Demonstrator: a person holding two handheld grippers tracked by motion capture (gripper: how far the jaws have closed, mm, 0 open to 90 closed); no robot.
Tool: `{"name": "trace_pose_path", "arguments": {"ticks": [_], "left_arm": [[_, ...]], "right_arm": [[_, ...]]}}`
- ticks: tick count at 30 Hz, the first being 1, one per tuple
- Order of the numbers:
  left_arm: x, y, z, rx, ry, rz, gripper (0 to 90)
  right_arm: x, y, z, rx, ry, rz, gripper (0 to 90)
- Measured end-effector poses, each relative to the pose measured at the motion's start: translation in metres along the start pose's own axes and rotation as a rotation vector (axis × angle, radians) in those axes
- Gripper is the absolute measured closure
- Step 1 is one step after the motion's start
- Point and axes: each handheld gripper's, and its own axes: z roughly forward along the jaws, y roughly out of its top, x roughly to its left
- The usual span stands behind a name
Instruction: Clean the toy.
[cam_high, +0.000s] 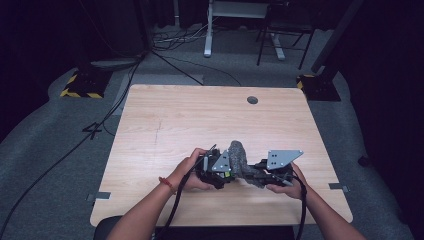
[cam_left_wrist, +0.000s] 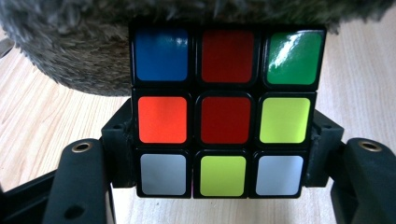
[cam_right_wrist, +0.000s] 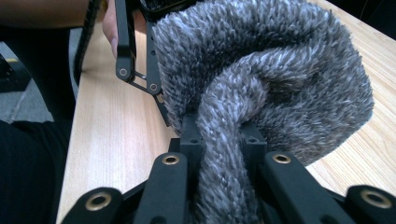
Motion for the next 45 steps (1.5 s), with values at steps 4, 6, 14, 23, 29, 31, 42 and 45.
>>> {"name": "trace_pose_path", "arguments": {"ticks": [4, 6, 14, 23, 29, 31, 42, 45], "left_arm": [[0.000, 0.001, -0.004, -0.013, 0.009, -0.002, 33.2], [0.000, 0.001, -0.006, -0.022, 0.004, 0.003, 33.3], [0.006, -0.001, -0.016, -0.052, 0.013, -0.018, 33.4], [-0.002, 0.000, -0.001, -0.025, -0.026, -0.013, 33.4], [-0.003, 0.004, -0.010, -0.071, -0.031, -0.013, 33.4], [-0.002, 0.004, -0.017, -0.091, -0.018, -0.018, 33.4], [0.007, -0.004, -0.027, -0.078, 0.016, -0.047, 33.4], [0.006, -0.005, -0.021, -0.055, 0.013, -0.048, 33.5]], "right_arm": [[-0.003, 0.001, -0.002, 0.041, -0.035, 0.008, 77.6], [-0.007, -0.003, -0.001, 0.072, -0.056, 0.021, 77.6], [-0.014, -0.012, 0.003, 0.130, -0.030, 0.057, 77.6], [0.002, 0.005, -0.004, 0.005, -0.022, 0.009, 77.3], [-0.010, -0.001, -0.004, 0.054, -0.112, 0.051, 77.8], [-0.015, -0.006, -0.003, 0.086, -0.115, 0.068, 77.8], [-0.003, -0.003, 0.004, 0.108, -0.072, 0.023, 77.6], [0.000, 0.000, 0.001, 0.079, -0.055, 0.020, 77.6]]}}
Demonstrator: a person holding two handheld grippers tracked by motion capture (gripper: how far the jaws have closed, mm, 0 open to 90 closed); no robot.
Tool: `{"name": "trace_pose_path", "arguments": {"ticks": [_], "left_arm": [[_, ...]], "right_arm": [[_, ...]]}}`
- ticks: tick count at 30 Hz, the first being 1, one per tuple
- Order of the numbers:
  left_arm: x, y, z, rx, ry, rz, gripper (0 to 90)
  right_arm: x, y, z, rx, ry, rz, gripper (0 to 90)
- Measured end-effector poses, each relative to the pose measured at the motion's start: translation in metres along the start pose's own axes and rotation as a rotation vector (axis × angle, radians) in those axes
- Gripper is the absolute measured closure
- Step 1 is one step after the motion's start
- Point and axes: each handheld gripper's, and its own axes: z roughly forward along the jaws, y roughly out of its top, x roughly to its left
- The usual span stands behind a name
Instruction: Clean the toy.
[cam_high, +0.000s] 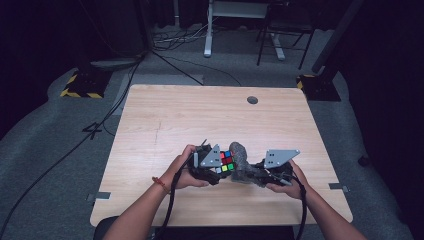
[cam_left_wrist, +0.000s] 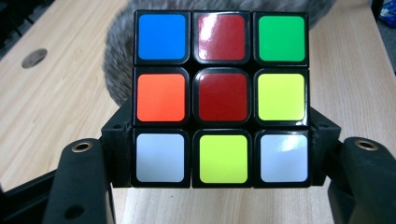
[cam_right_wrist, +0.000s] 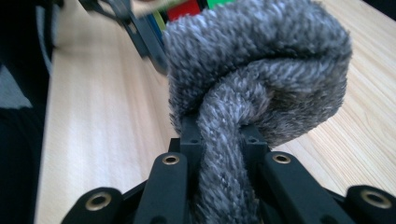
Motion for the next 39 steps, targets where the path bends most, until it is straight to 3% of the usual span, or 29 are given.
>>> {"name": "trace_pose_path", "arguments": {"ticks": [2, 4, 7, 10, 12, 14, 17, 20, 24, 26, 28, 34, 39], "left_arm": [[-0.002, 0.000, 0.006, 0.013, -0.013, 0.008, 33.4], [-0.004, 0.000, 0.010, 0.024, -0.020, 0.011, 33.3], [-0.007, 0.001, 0.013, 0.028, -0.043, 0.016, 33.4], [-0.011, 0.003, 0.015, 0.035, -0.045, 0.023, 33.4], [-0.011, 0.003, 0.015, 0.025, -0.024, 0.026, 33.4], [-0.010, 0.004, 0.013, 0.012, -0.032, 0.027, 33.5], [-0.011, 0.007, 0.007, -0.001, -0.017, 0.034, 33.5], [-0.007, 0.007, 0.000, -0.032, -0.007, 0.027, 33.5], [-0.001, 0.006, -0.010, -0.084, -0.001, -0.003, 33.5], [-0.001, 0.004, -0.010, -0.100, -0.020, -0.012, 33.5], [-0.001, 0.004, -0.009, -0.089, -0.004, -0.007, 33.4], [0.002, -0.001, -0.005, -0.074, -0.038, -0.013, 33.0], [0.001, -0.002, -0.002, -0.046, -0.071, -0.009, 32.9]], "right_arm": [[0.002, 0.004, -0.002, -0.031, 0.020, 0.002, 77.5], [0.006, 0.007, -0.002, -0.026, 0.000, -0.020, 77.4], [0.005, 0.007, -0.003, -0.052, -0.004, 0.000, 77.3], [0.005, 0.008, -0.003, -0.063, -0.038, 0.006, 77.1], [0.002, 0.007, -0.002, -0.052, -0.046, 0.011, 77.1], [-0.003, 0.003, -0.003, -0.042, -0.050, 0.034, 77.1], [-0.011, -0.005, 0.000, 0.015, -0.053, 0.055, 77.2], [-0.017, -0.013, 0.004, 0.064, -0.019, 0.079, 77.3], [-0.017, -0.014, 0.008, 0.072, 0.026, 0.083, 77.1], [-0.016, -0.014, 0.009, 0.057, 0.043, 0.077, 77.0], [-0.014, -0.013, 0.008, 0.021, 0.056, 0.067, 77.0], [-0.010, -0.010, -0.001, -0.073, 0.073, 0.046, 77.1], [-0.005, -0.007, -0.004, -0.101, 0.082, 0.012, 77.1]]}}
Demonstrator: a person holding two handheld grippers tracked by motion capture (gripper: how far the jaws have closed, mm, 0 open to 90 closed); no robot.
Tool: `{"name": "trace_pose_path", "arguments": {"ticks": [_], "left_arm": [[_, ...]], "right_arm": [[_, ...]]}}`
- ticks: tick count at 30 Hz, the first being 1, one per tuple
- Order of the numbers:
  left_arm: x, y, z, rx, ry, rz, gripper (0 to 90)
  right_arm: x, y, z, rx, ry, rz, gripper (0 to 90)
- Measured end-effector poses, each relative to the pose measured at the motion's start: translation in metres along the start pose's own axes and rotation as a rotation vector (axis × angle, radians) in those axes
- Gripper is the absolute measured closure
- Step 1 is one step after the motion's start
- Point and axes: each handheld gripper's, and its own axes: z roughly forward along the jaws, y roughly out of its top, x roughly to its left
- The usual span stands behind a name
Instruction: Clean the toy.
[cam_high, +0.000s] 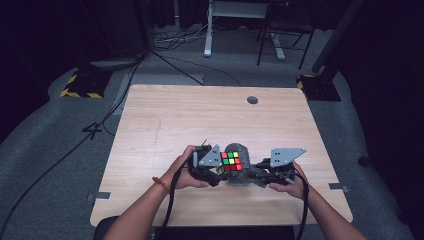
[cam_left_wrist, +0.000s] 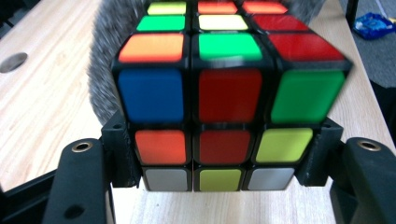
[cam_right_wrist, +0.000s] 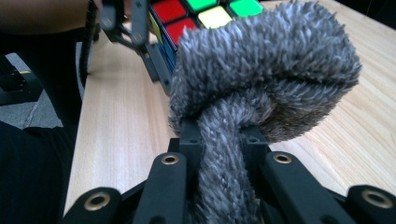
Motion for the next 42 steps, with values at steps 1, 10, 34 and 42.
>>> {"name": "trace_pose_path", "arguments": {"ticks": [1, 10, 34, 42], "left_arm": [[0.000, 0.000, 0.001, 0.009, -0.005, 0.000, 32.9], [-0.007, 0.001, 0.010, 0.050, -0.025, 0.035, 33.1], [-0.002, 0.001, 0.013, 0.046, 0.032, -0.001, 33.2], [-0.011, 0.002, 0.025, 0.108, -0.028, 0.052, 33.6]], "right_arm": [[0.001, 0.001, 0.000, -0.001, 0.004, -0.013, 77.1], [0.012, 0.007, -0.002, -0.006, 0.038, -0.077, 77.2], [0.000, 0.001, 0.004, 0.095, -0.003, 0.013, 77.6], [0.011, 0.012, 0.000, 0.018, 0.016, -0.037, 77.2]]}}
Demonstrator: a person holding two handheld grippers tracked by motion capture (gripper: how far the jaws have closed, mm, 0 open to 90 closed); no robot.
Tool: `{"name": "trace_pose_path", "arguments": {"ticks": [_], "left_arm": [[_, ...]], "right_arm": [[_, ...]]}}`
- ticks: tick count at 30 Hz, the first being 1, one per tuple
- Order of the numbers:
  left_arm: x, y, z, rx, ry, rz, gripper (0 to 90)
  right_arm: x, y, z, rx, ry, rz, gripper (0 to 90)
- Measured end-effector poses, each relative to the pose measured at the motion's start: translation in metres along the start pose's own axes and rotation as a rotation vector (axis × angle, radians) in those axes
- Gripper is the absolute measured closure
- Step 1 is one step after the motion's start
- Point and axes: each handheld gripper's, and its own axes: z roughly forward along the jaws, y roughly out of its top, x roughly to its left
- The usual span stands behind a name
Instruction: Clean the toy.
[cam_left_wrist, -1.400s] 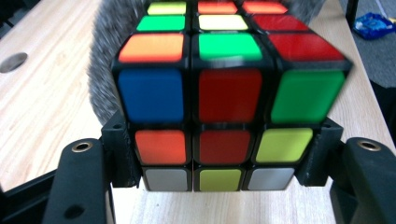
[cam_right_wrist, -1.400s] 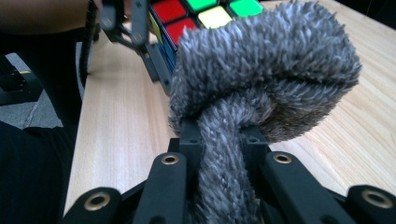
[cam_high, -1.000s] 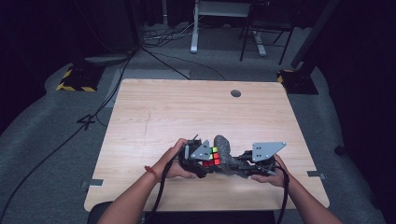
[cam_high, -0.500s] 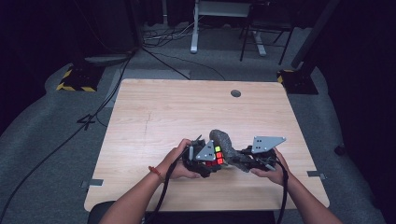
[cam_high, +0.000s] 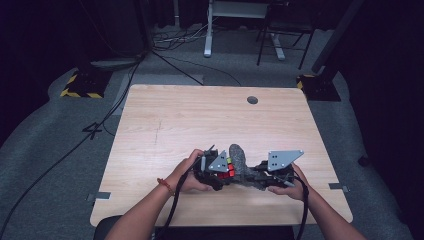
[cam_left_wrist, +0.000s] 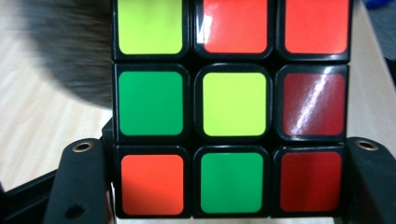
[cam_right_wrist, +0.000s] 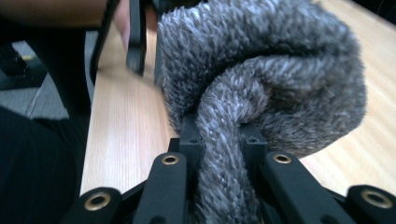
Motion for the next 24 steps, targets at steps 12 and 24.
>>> {"name": "trace_pose_path", "arguments": {"ticks": [12, 24], "left_arm": [[0.004, 0.003, -0.019, -0.075, 0.028, -0.017, 33.7], [0.001, -0.001, 0.001, 0.004, 0.001, -0.022, 33.7]], "right_arm": [[-0.012, -0.010, 0.001, 0.086, -0.093, 0.055, 77.7], [0.005, 0.003, 0.000, -0.005, -0.027, -0.002, 77.6]]}}
